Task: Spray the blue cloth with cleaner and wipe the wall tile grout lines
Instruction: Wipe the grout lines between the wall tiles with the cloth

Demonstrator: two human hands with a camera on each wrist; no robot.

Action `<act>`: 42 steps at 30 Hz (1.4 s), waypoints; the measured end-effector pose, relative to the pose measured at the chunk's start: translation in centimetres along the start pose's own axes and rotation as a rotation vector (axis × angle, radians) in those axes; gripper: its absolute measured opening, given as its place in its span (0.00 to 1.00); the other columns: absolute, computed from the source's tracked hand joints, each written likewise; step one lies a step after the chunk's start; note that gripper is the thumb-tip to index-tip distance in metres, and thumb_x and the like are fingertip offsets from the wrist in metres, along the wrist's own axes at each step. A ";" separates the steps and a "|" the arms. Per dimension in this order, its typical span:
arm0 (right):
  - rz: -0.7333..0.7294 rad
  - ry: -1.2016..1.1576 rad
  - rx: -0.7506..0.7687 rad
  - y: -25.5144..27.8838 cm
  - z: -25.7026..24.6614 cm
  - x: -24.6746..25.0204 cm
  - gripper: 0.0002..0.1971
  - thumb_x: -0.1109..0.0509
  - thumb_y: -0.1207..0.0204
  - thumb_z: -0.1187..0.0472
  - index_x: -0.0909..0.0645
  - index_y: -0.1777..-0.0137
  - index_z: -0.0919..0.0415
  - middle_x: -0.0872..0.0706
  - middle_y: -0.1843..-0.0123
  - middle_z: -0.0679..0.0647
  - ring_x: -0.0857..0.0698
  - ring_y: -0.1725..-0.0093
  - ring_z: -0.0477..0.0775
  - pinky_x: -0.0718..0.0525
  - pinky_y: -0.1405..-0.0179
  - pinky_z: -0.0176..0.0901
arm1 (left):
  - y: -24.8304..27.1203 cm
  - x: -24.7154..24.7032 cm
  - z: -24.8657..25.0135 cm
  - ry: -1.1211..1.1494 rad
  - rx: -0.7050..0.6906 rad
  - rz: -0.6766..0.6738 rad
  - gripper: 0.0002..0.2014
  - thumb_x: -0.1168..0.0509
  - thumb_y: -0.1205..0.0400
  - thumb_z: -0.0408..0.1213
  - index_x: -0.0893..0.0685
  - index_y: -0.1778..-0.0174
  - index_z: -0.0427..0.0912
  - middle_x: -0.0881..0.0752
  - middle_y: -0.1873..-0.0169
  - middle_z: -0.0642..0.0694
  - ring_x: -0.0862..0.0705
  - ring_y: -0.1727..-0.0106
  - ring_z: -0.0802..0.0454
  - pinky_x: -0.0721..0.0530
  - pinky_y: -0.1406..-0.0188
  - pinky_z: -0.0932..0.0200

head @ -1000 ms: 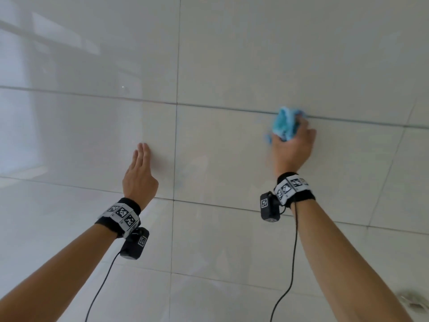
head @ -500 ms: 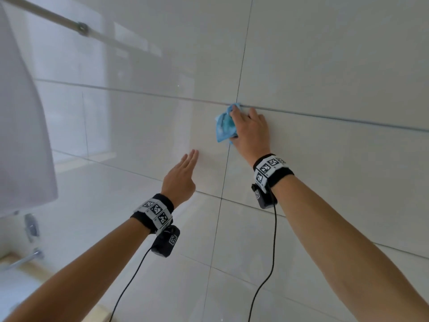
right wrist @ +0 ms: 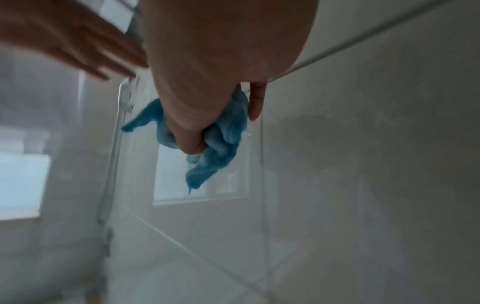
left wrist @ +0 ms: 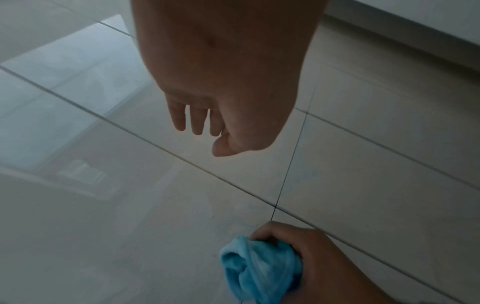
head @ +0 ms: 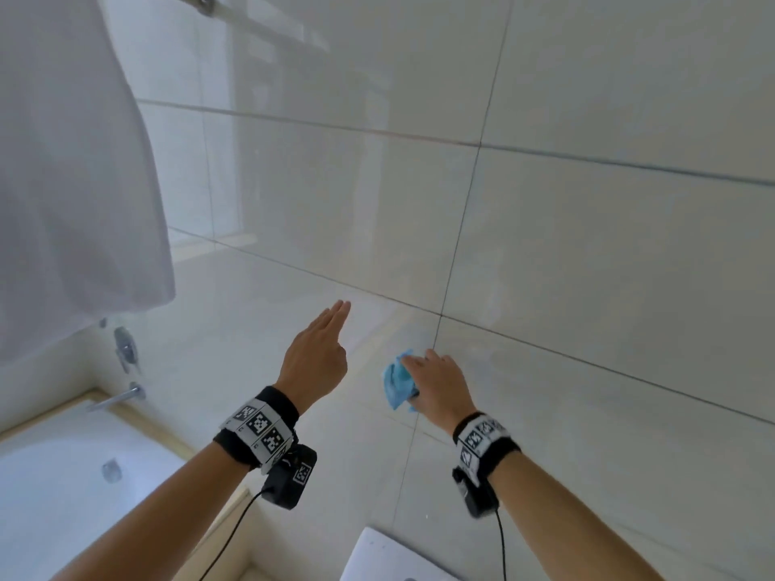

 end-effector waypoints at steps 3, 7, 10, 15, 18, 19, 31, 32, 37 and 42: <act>-0.042 -0.362 -0.223 3.8 -4.4 -0.7 0.31 0.14 0.36 0.56 0.17 0.31 0.46 0.11 0.47 0.46 0.16 0.48 0.51 0.19 0.52 0.44 | 4.1 0.7 -2.1 0.058 0.090 0.018 0.34 0.40 0.13 0.30 0.39 0.09 0.48 0.34 0.12 0.51 0.31 0.13 0.48 0.30 0.18 0.50; 0.035 -0.926 -0.465 7.2 -9.6 0.0 0.22 0.15 0.34 0.67 0.15 0.43 0.48 0.10 0.51 0.43 0.12 0.56 0.47 0.17 0.65 0.31 | 10.1 1.4 -2.9 0.205 0.192 0.035 0.30 0.38 0.12 0.33 0.32 0.12 0.48 0.26 0.16 0.49 0.26 0.18 0.48 0.27 0.19 0.50; 0.130 -1.166 -0.584 8.7 -12.8 1.6 0.25 0.14 0.31 0.67 0.15 0.36 0.52 0.10 0.42 0.45 0.10 0.48 0.43 0.11 0.59 0.34 | 14.2 2.6 -3.1 0.320 0.192 0.077 0.28 0.35 0.13 0.33 0.27 0.15 0.50 0.21 0.21 0.51 0.20 0.24 0.49 0.21 0.23 0.44; 0.290 -1.469 -0.777 11.8 -18.9 3.3 0.25 0.13 0.28 0.65 0.16 0.33 0.54 0.09 0.41 0.52 0.08 0.45 0.53 0.07 0.50 0.48 | 21.1 6.0 -3.7 0.522 0.241 0.090 0.28 0.27 0.15 0.38 0.23 0.18 0.53 0.18 0.25 0.58 0.17 0.30 0.59 0.17 0.32 0.56; 0.291 -1.647 -0.892 14.6 -22.8 3.3 0.24 0.13 0.28 0.60 0.14 0.33 0.53 0.09 0.38 0.58 0.09 0.38 0.64 0.09 0.41 0.63 | 25.0 7.4 -3.8 0.549 0.254 0.005 0.30 0.25 0.17 0.44 0.25 0.18 0.57 0.19 0.25 0.62 0.18 0.30 0.65 0.19 0.35 0.64; 0.273 -1.767 -0.923 15.6 -24.1 3.3 0.25 0.13 0.28 0.58 0.15 0.32 0.54 0.09 0.37 0.59 0.09 0.37 0.64 0.10 0.40 0.65 | 26.3 7.8 -3.8 0.542 0.252 -0.036 0.32 0.24 0.18 0.46 0.25 0.18 0.58 0.20 0.25 0.63 0.19 0.30 0.67 0.20 0.35 0.65; -0.275 -2.365 -0.816 20.4 -32.1 6.7 0.26 0.40 0.10 0.43 0.20 0.20 0.56 0.15 0.24 0.64 0.15 0.27 0.64 0.12 0.37 0.61 | 38.9 11.7 -1.4 0.433 0.359 0.121 0.27 0.20 0.21 0.40 0.18 0.26 0.61 0.11 0.39 0.67 0.12 0.41 0.62 0.14 0.44 0.62; -0.325 -2.368 -0.798 20.9 -32.7 6.7 0.25 0.37 0.11 0.45 0.20 0.20 0.58 0.16 0.24 0.66 0.15 0.29 0.65 0.11 0.42 0.59 | 40.0 12.2 -0.6 0.420 0.380 0.162 0.26 0.20 0.20 0.38 0.17 0.28 0.62 0.11 0.40 0.68 0.11 0.43 0.61 0.13 0.45 0.61; -0.600 -2.284 -0.616 25.1 -37.0 6.9 0.23 0.32 0.11 0.49 0.20 0.21 0.58 0.16 0.26 0.69 0.15 0.28 0.70 0.10 0.45 0.60 | 47.1 14.7 3.3 0.288 0.530 0.326 0.20 0.23 0.20 0.28 0.12 0.33 0.49 0.08 0.46 0.59 0.10 0.49 0.59 0.11 0.50 0.55; -0.867 -2.274 -0.581 31.8 -43.8 8.5 0.19 0.37 0.09 0.52 0.23 0.22 0.57 0.13 0.30 0.67 0.11 0.35 0.67 0.09 0.46 0.62 | 55.1 18.3 7.3 0.201 0.675 0.436 0.21 0.20 0.22 0.31 0.12 0.33 0.47 0.08 0.47 0.55 0.09 0.48 0.60 0.09 0.49 0.55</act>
Point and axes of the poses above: each hand's wrist, its own y-axis away from the middle knuckle, its own x-axis out of the back of the hand, z = x × y, the point moved 2 cm from there along -y, towards the middle knuckle
